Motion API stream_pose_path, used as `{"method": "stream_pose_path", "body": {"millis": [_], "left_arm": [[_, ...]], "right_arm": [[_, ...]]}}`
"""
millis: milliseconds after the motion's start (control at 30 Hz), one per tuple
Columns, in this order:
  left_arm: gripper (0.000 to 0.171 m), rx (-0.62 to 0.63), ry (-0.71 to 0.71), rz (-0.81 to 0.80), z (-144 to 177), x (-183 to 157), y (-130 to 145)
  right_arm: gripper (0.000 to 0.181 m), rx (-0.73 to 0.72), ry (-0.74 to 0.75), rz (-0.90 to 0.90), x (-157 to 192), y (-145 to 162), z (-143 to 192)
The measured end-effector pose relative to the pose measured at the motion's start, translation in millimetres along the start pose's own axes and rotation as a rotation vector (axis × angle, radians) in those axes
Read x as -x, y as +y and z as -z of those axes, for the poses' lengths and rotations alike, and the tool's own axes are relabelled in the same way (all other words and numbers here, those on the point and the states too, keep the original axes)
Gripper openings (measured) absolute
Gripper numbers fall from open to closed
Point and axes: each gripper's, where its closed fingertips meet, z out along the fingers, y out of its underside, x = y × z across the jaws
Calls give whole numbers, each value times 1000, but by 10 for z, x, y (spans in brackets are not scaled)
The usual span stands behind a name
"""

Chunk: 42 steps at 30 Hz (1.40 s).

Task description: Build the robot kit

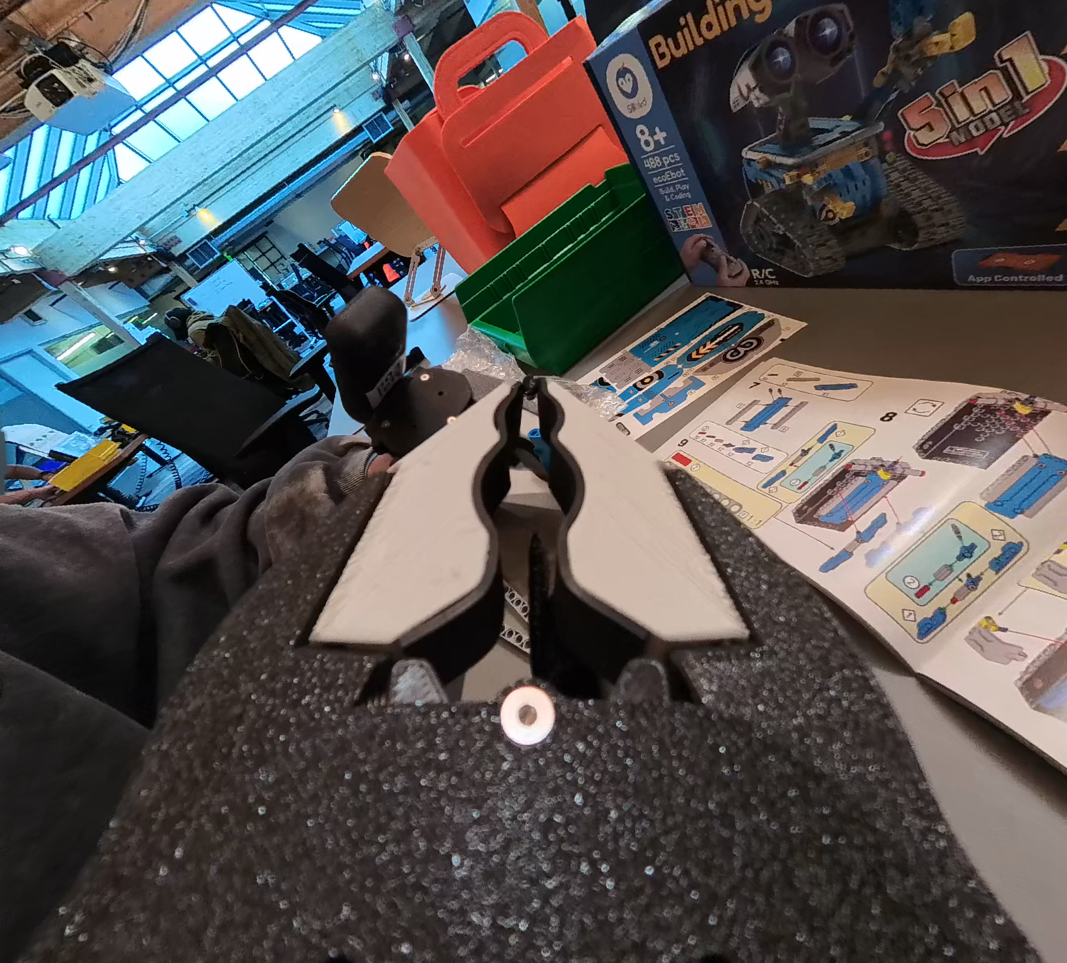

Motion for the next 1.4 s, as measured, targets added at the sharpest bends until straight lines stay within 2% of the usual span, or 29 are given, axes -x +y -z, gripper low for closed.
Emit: {"method": "stream_pose_path", "body": {"millis": [67,100,700,767,933,1000,1067,1100,1133,1167,1200,1233,1267,1400], "left_arm": [[7,92,-18,2,-63,18,139],[6,99,-23,-4,-69,18,150],[5,104,87,37,38,-47,206],[5,12,137,49,103,-122,37],[6,-445,340,13,683,-464,-720],[6,-529,362,29,833,-471,-843],[6,-557,378,67,886,-432,-881],[6,-547,361,83,866,-383,-872],[6,-486,344,75,789,-357,-797],[6,-362,333,46,654,-362,-634],[6,-207,255,9,480,-283,-414],[6,-90,132,-44,345,-136,-217],[6,-4,84,-87,270,-83,-57],[6,135,97,-3,163,-53,204]], "right_arm": [[4,6,1,1,-3,15,-8],[4,8,2,2,-6,21,-13],[4,45,-13,-2,13,95,-43],[4,47,-19,3,30,96,-43],[4,49,-128,60,270,86,-64],[3,89,-179,97,398,159,-100],[3,110,-234,111,523,218,-136],[3,126,-241,117,547,256,-158],[3,147,-230,129,538,303,-181],[3,169,-204,145,501,346,-201],[3,184,-172,162,449,375,-213],[3,196,-141,174,395,394,-218],[4,203,-123,174,356,405,-219],[4,191,-101,128,278,384,-204]]}}
